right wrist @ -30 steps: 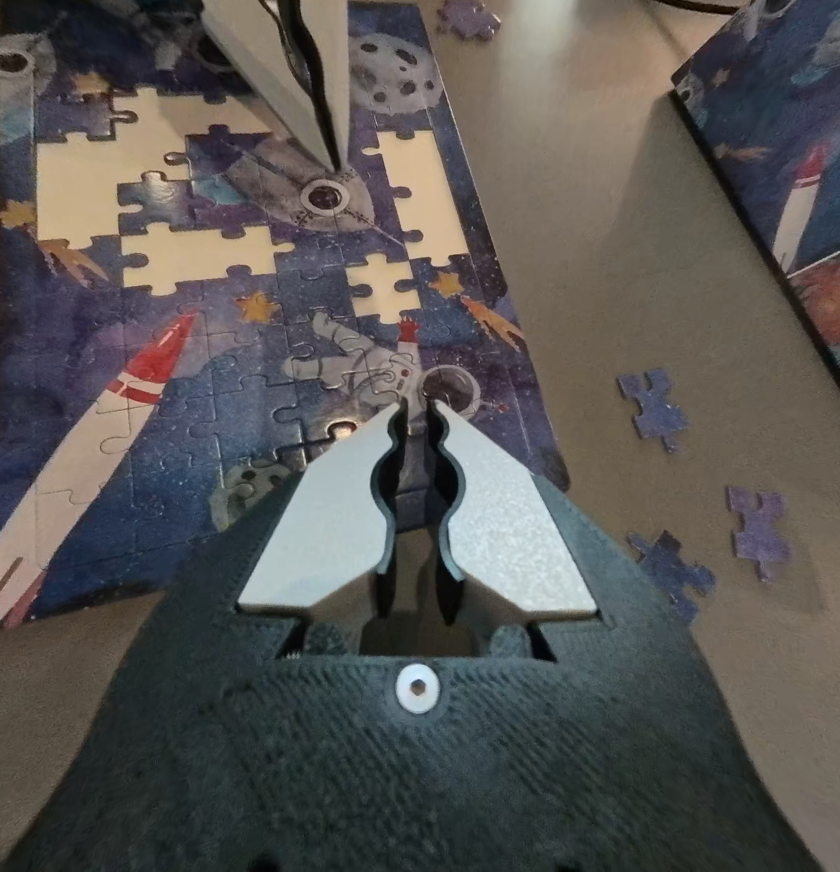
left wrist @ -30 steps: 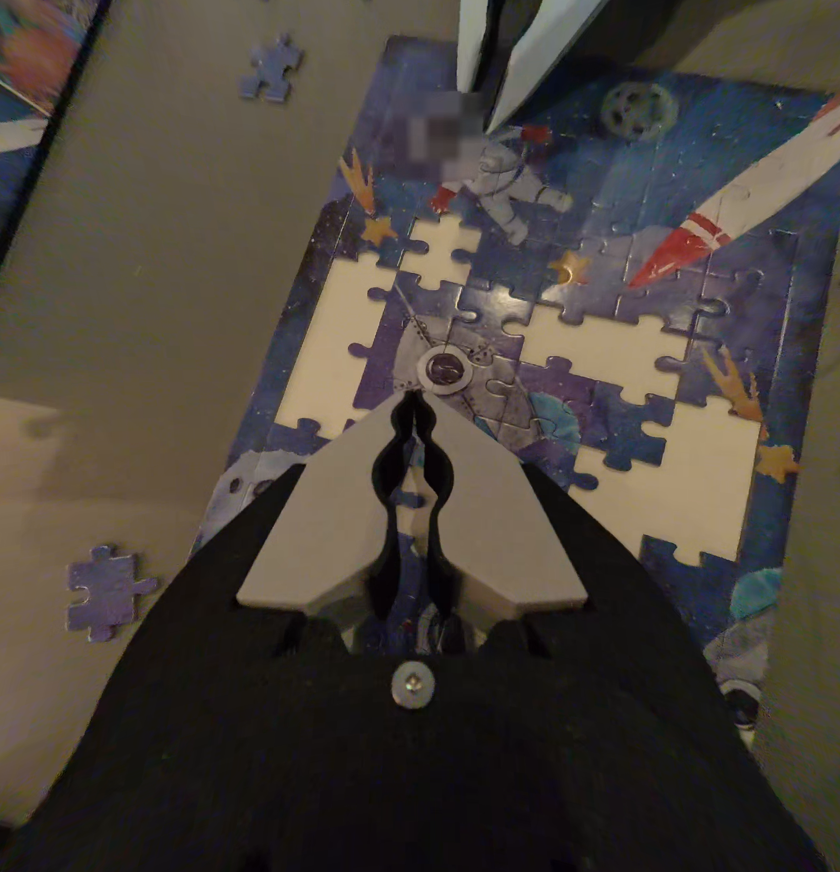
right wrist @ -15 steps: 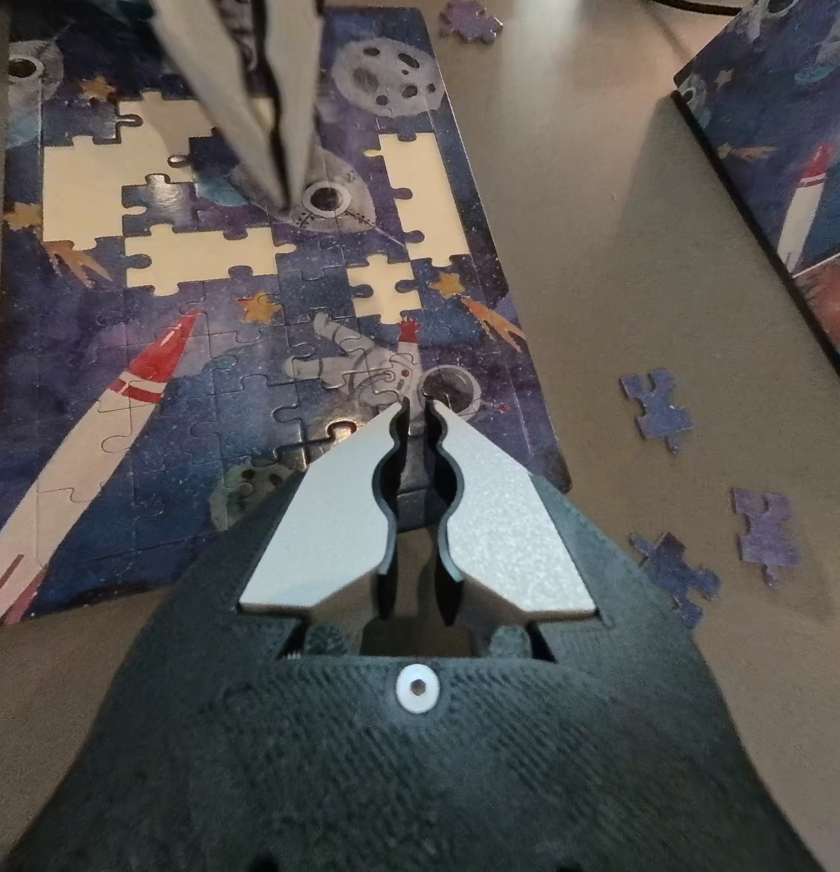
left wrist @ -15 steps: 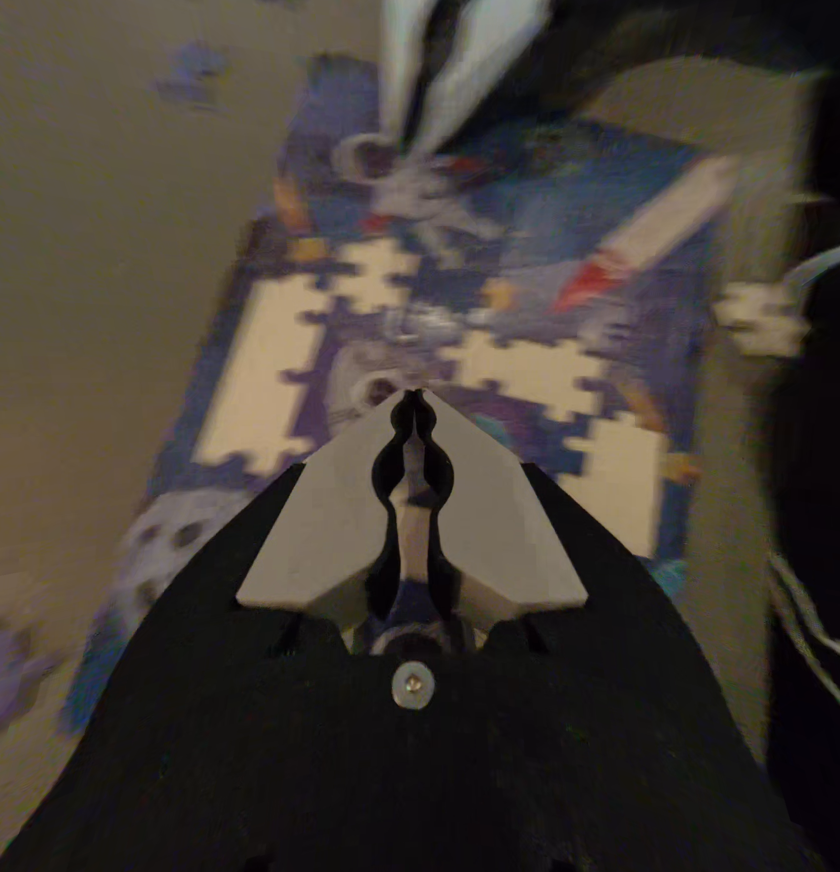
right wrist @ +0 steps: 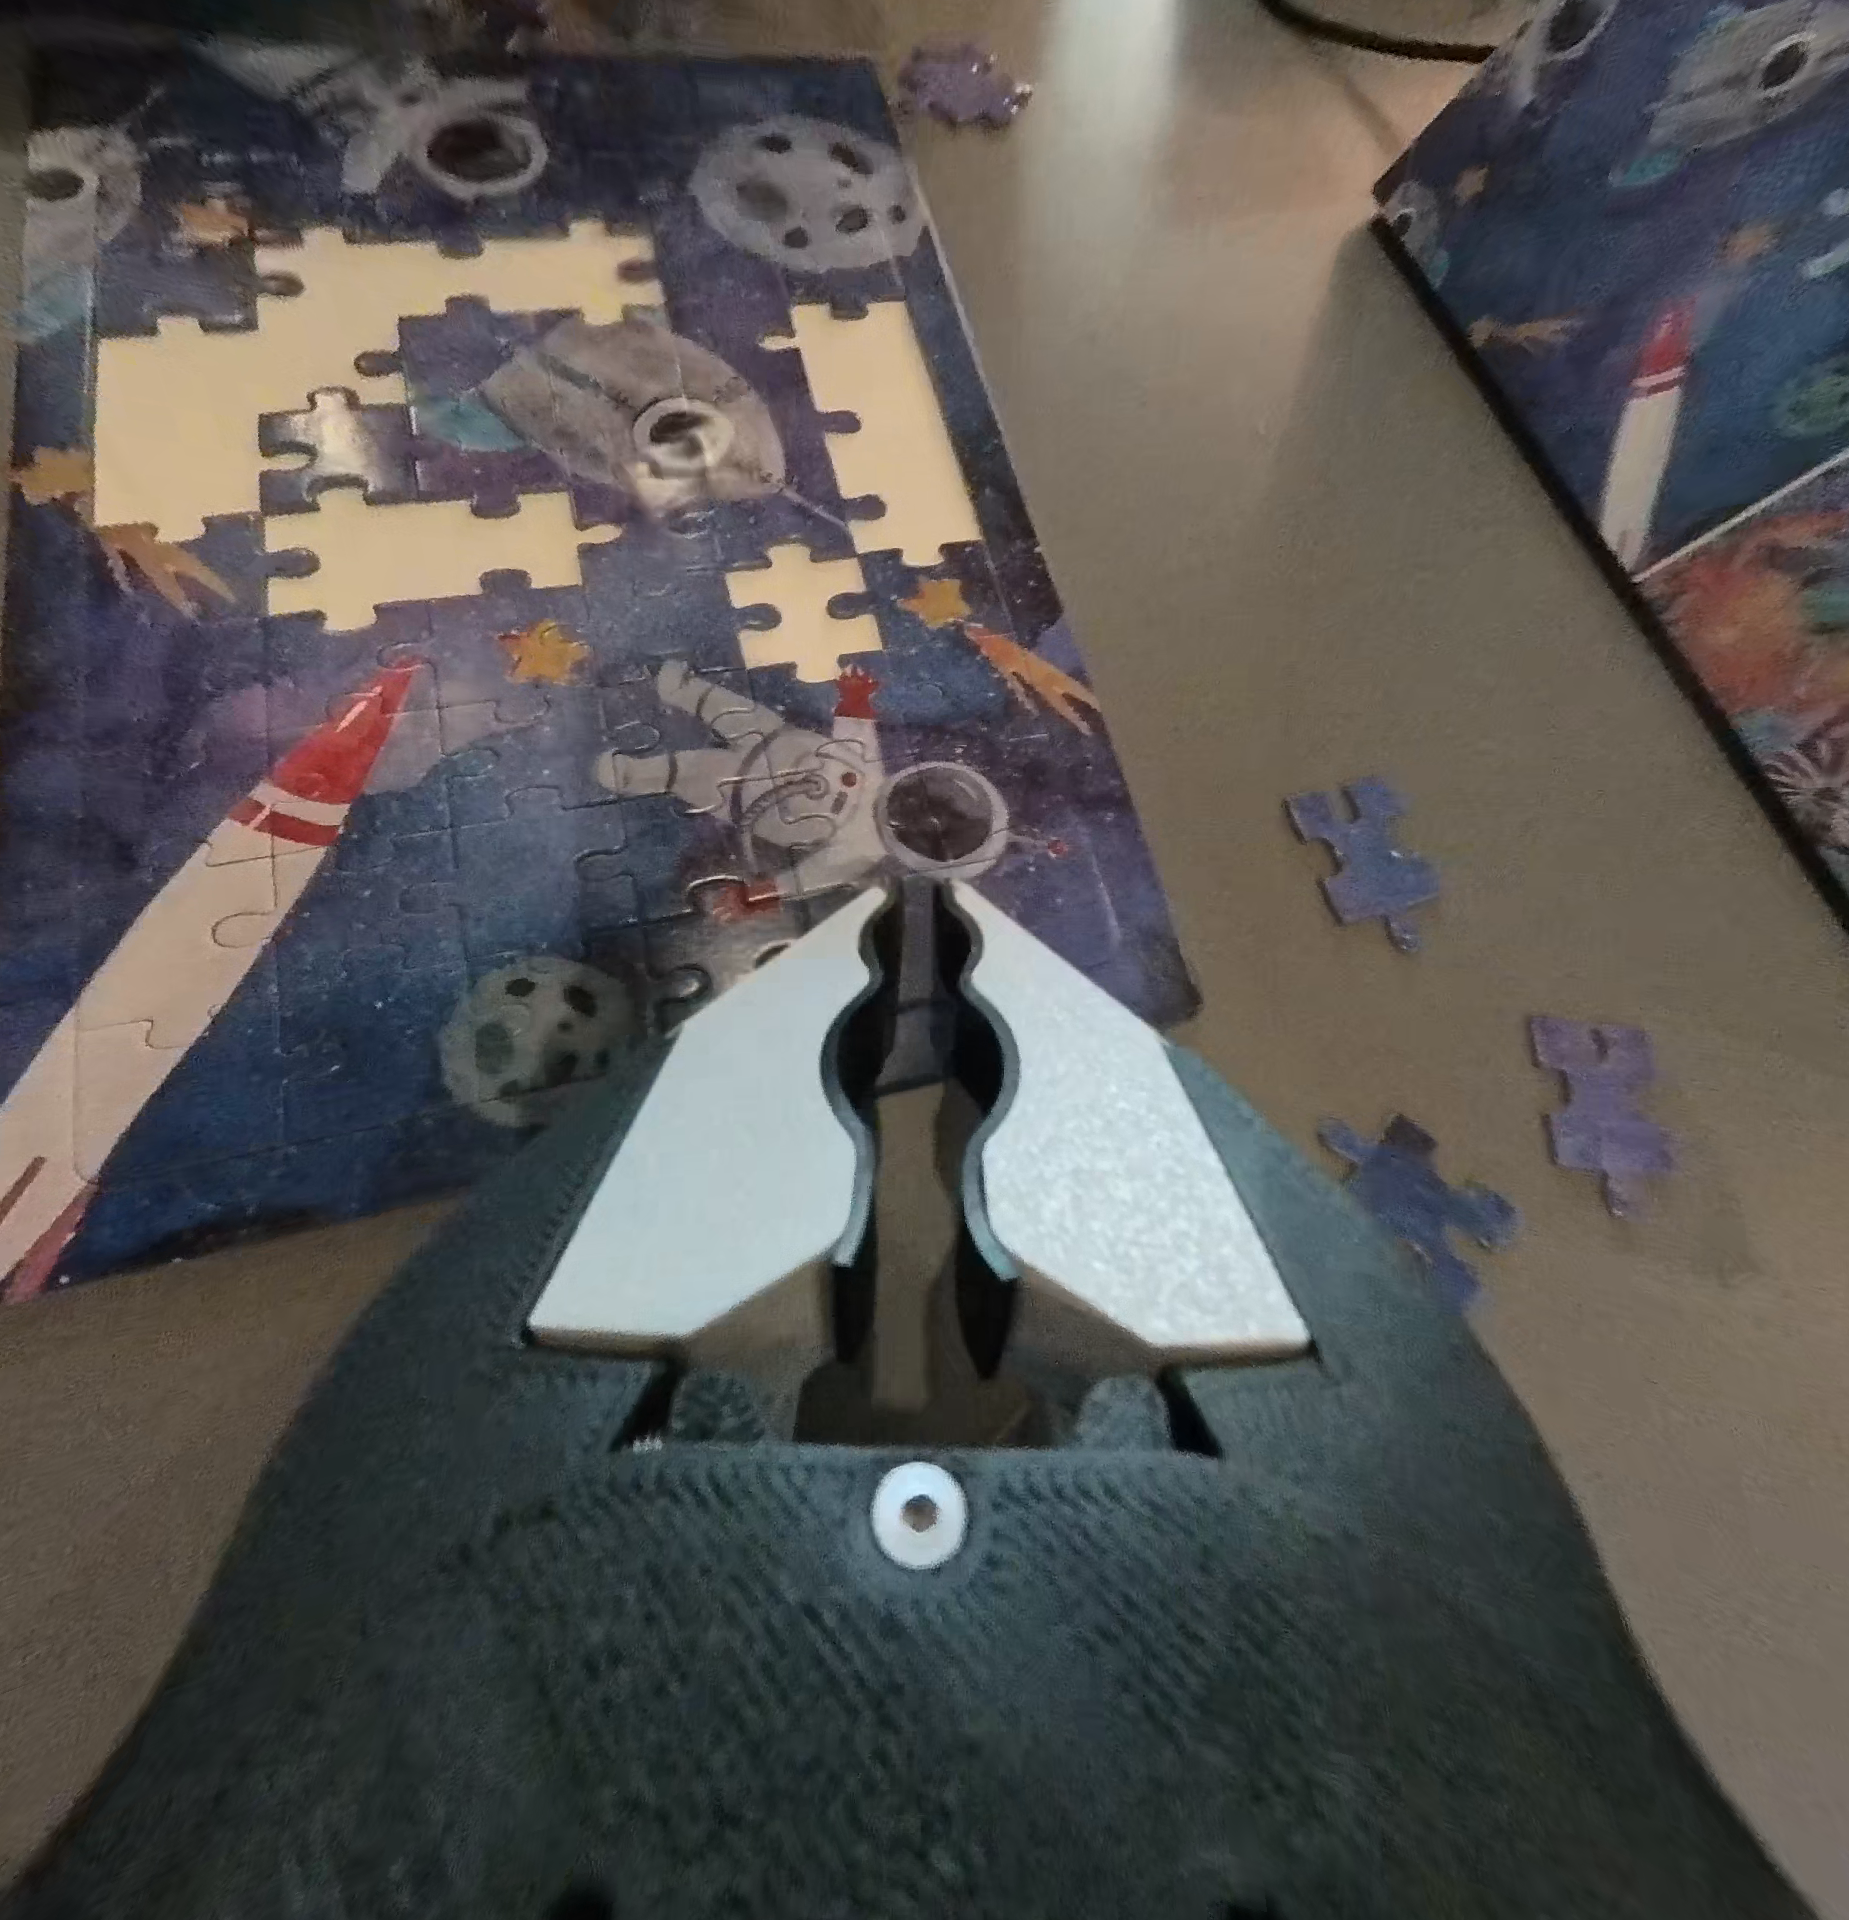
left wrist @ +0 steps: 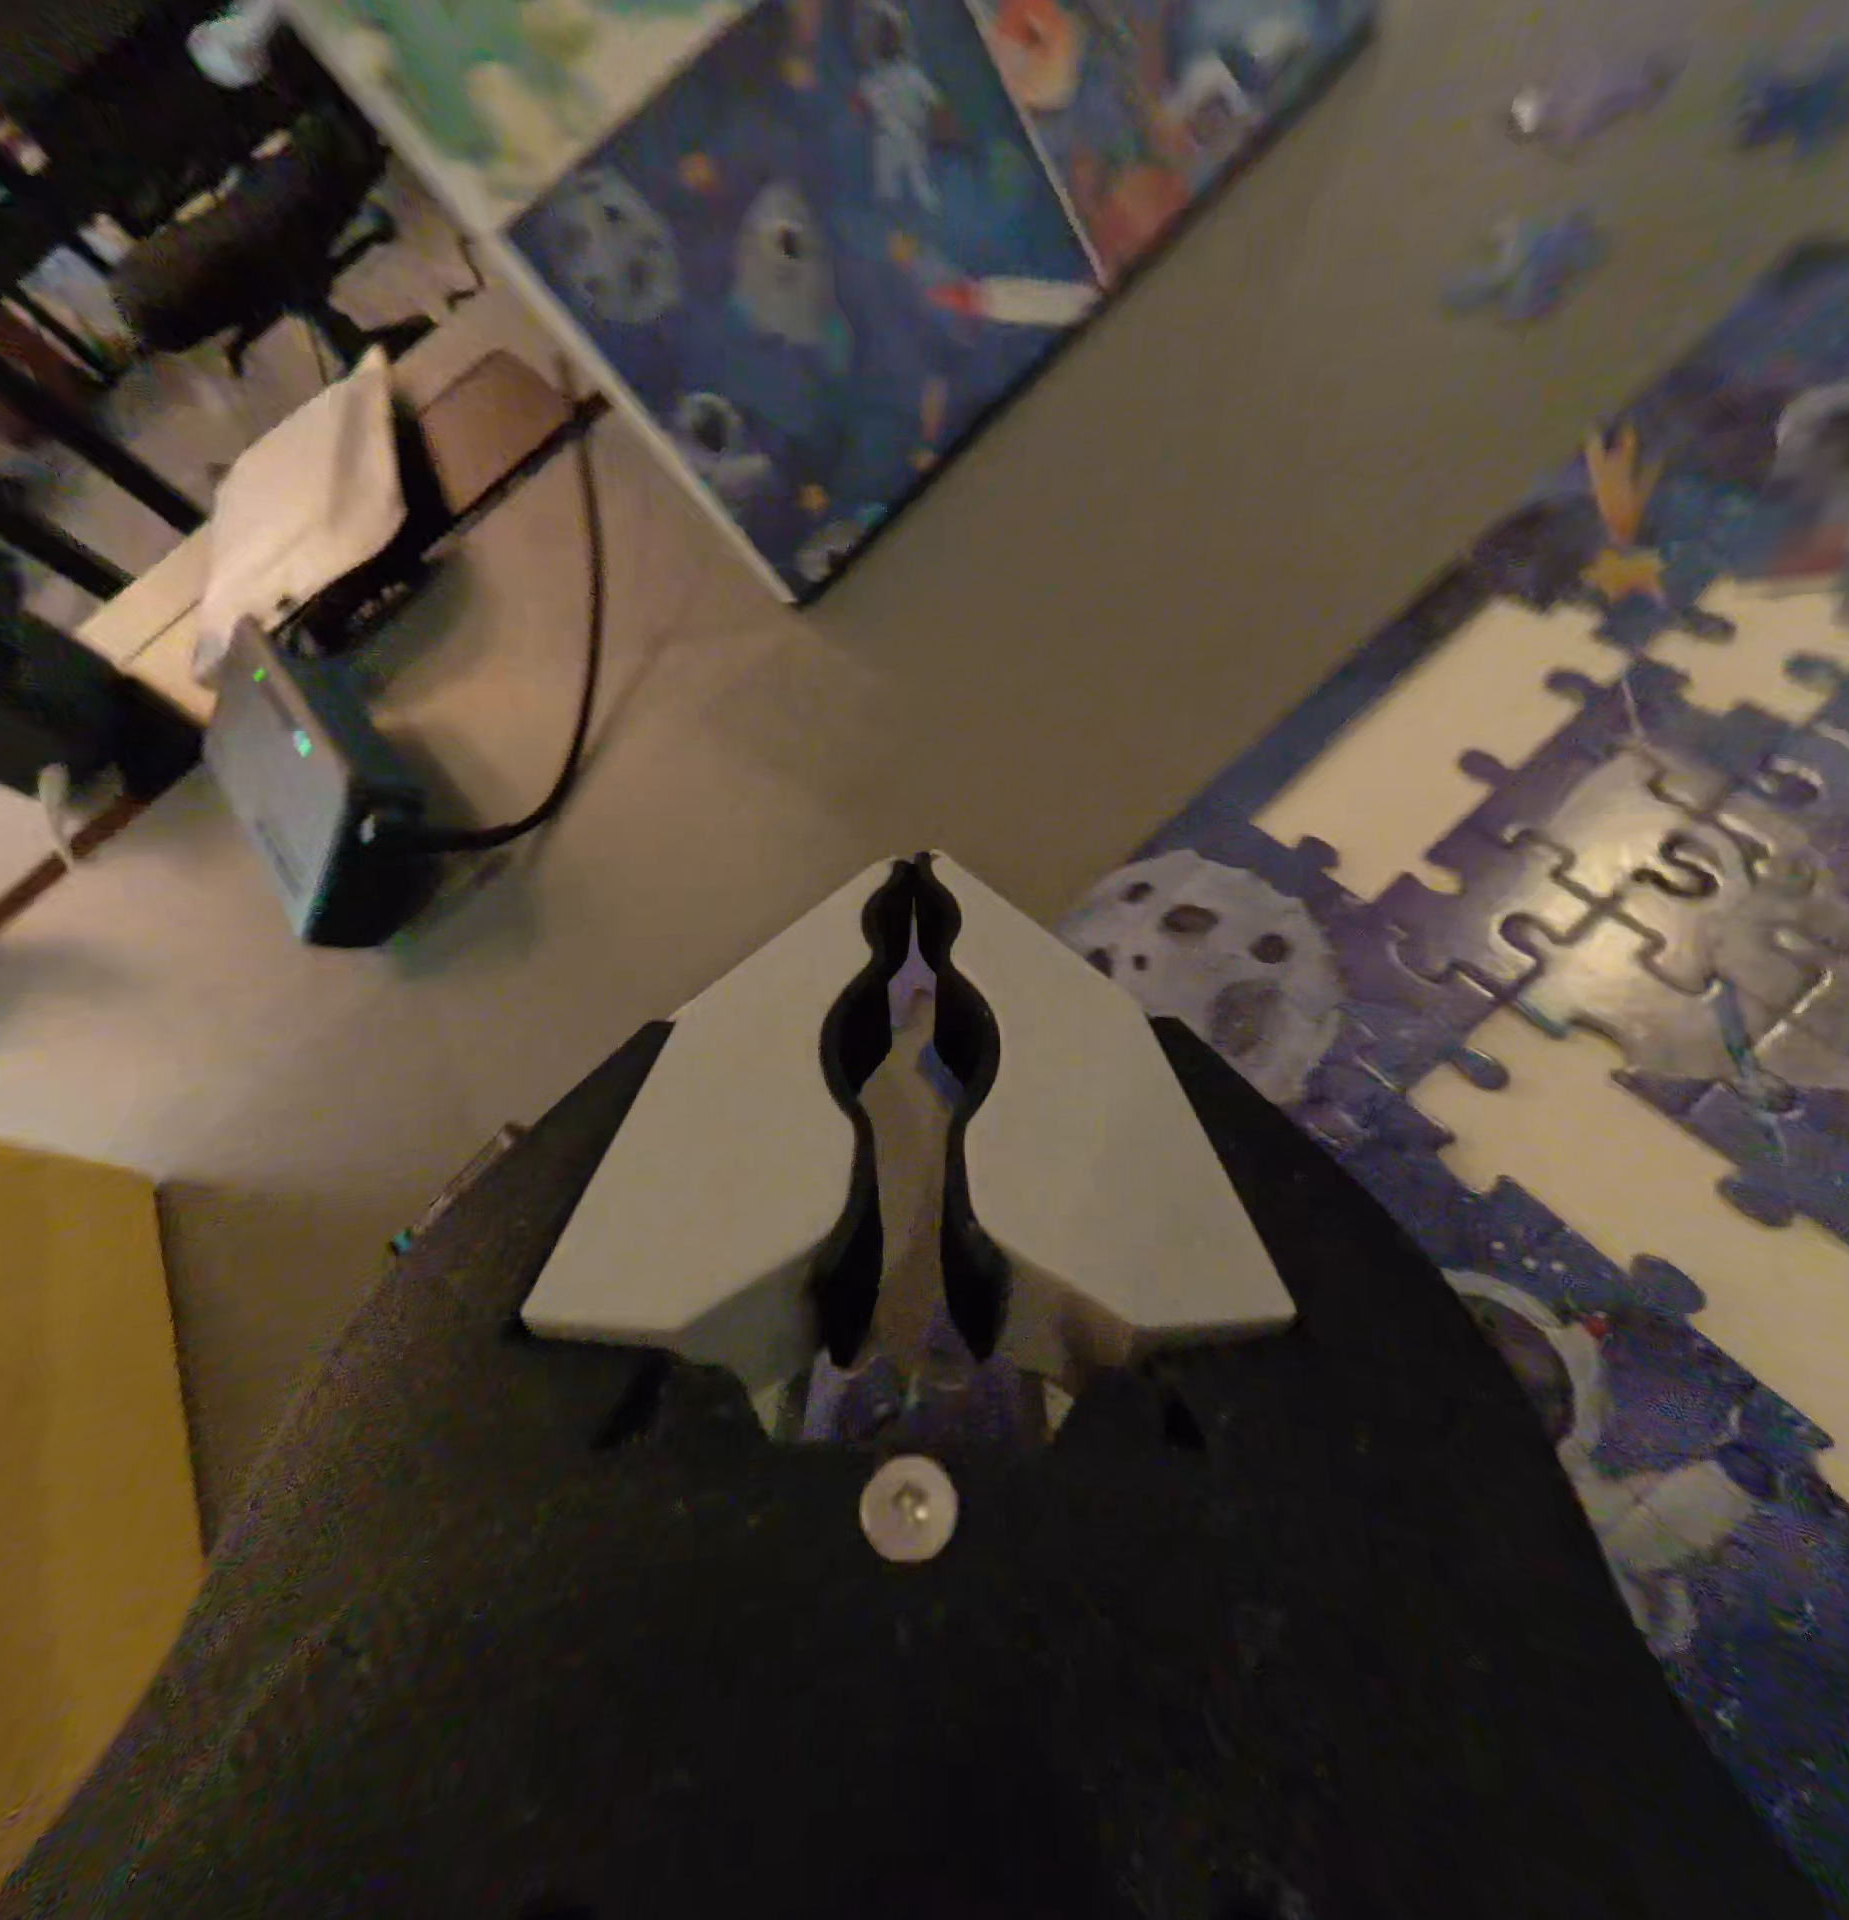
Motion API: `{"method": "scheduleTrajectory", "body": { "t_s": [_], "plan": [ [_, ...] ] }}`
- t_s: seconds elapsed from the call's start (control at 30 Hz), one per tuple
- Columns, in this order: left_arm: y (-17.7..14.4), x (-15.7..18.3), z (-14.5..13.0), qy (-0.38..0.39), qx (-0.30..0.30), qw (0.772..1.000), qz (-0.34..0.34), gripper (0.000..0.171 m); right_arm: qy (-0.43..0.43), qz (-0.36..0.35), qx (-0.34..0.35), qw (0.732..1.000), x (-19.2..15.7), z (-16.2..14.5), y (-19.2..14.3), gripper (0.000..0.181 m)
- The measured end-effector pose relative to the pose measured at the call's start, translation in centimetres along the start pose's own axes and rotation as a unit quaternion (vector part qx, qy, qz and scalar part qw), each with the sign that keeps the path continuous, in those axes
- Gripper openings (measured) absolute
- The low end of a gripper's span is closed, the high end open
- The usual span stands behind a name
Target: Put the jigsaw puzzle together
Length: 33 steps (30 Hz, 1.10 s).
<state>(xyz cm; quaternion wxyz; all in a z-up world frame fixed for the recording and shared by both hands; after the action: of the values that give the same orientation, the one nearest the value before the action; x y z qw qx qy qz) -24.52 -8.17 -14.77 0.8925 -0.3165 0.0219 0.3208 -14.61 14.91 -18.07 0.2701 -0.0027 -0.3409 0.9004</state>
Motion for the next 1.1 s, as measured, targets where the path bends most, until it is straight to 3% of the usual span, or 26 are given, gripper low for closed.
{"method": "scheduleTrajectory", "body": {
  "t_s": [0.07, 0.17, 0.37, 0.53, 0.73, 0.87, 1.0, 1.1],
  "plan": [
    [-0.8, -1.9, -0.6, -0.047, 0.02, 0.999, -0.001, 0.0, 0.016, -0.019, 0.012, 1.0, 1.0, 0.2, -0.5, 0.003],
    [-0.9, -4.0, -2.5, -0.08, -0.001, 0.997, 0.014, 0.0, 0.042, -0.086, 0.018, 0.995, 3.6, -0.2, -1.9, 0.0],
    [-0.5, -5.0, -4.3, -0.077, -0.045, 0.995, 0.036, 0.0, 0.097, -0.167, 0.079, 0.978, 7.2, 0.1, -5.1, 0.0],
    [0.4, -3.6, -4.2, -0.092, -0.04, 0.995, -0.015, 0.034, 0.107, -0.187, 0.084, 0.973, 7.8, 0.1, -5.5, 0.0],
    [2.2, -2.9, -4.6, -0.071, -0.088, 0.993, -0.027, 0.054, 0.113, -0.18, 0.089, 0.973, 7.4, 0.6, -4.8, 0.0],
    [2.5, -2.3, -4.3, -0.064, -0.087, 0.993, -0.048, 0.047, 0.099, -0.185, 0.072, 0.975, 7.2, 0.5, -4.4, 0.0],
    [2.5, -0.9, -4.2, -0.074, -0.088, 0.988, -0.106, 0.017, 0.098, -0.194, 0.072, 0.973, 7.4, 0.5, -4.5, 0.0],
    [2.4, -0.8, -4.3, -0.058, -0.089, 0.989, -0.1, 0.001, 0.103, -0.196, 0.074, 0.972, 7.6, 0.4, -4.6, 0.0]
  ]
}}
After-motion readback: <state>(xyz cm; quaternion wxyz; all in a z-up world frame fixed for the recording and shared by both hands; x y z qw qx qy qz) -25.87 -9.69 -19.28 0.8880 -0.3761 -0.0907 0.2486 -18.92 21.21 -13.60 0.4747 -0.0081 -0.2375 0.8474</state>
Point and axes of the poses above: each gripper's, where its closed fingertips meet, y out along the fingers, z out of its top, x = y × z across the jaws, the point moved 2 cm from there along -y, back along the fingers, and after that the axes turned 5 degrees about -z, right-handed, at the moved point
